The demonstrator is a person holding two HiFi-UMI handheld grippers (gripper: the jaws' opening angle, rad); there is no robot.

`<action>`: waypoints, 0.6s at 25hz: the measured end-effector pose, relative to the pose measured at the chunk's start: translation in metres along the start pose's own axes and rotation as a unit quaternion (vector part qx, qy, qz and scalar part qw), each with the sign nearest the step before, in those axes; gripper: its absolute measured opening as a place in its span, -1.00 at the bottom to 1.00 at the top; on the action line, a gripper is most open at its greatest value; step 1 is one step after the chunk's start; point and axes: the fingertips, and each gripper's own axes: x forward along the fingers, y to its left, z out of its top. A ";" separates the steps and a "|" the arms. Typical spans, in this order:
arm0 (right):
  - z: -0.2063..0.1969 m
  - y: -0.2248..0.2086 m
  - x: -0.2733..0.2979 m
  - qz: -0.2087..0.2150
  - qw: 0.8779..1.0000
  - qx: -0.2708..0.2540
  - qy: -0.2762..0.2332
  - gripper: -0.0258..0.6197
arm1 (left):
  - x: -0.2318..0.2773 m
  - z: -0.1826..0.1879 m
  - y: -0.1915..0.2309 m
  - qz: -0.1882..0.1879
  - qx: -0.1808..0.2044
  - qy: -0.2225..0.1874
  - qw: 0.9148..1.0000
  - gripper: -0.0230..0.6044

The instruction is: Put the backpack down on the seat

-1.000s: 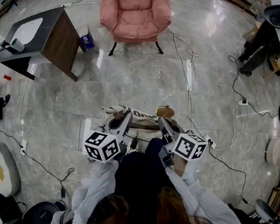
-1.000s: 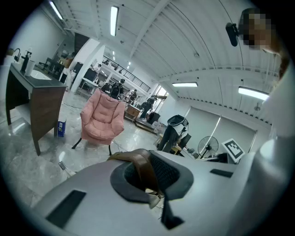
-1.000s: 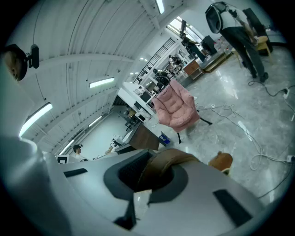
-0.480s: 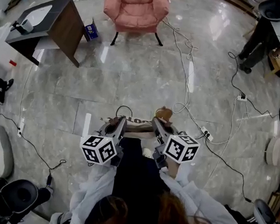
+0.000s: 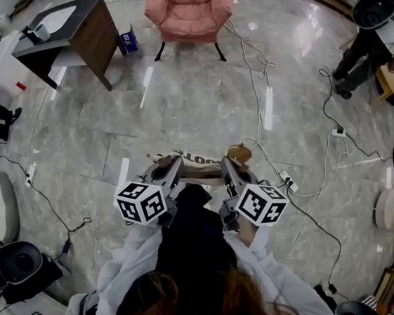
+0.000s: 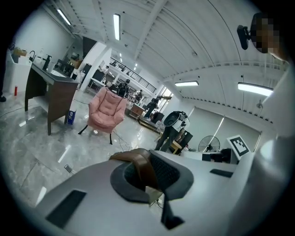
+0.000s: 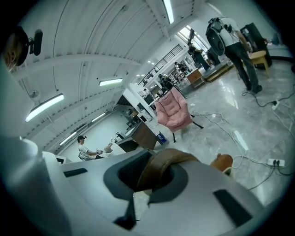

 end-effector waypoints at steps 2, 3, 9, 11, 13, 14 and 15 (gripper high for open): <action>-0.001 0.000 0.001 0.001 1.000 0.003 -0.001 -0.89 | -0.001 0.000 0.001 0.001 0.000 -0.002 1.000 -0.88; -0.001 -0.001 0.002 0.001 1.000 0.004 -0.001 -0.89 | 0.000 0.001 0.002 0.002 0.002 -0.003 1.000 -0.88; 0.006 -0.007 0.017 0.004 1.000 0.014 0.011 -0.89 | 0.016 0.013 0.011 0.011 0.004 -0.009 1.000 -0.88; 0.011 -0.010 0.027 0.004 1.000 0.012 0.013 -0.90 | 0.026 0.018 0.018 0.014 0.004 -0.009 1.000 -0.88; 0.022 -0.012 0.040 0.004 1.000 0.006 0.012 -0.89 | 0.037 0.025 0.027 0.018 0.003 -0.010 1.000 -0.88; 0.029 -0.013 0.047 0.003 1.000 0.000 0.010 -0.90 | 0.044 0.029 0.032 0.019 0.002 -0.010 1.000 -0.88; 0.037 -0.014 0.055 0.002 1.000 -0.005 0.009 -0.89 | 0.051 0.033 0.037 0.020 0.002 -0.009 1.000 -0.88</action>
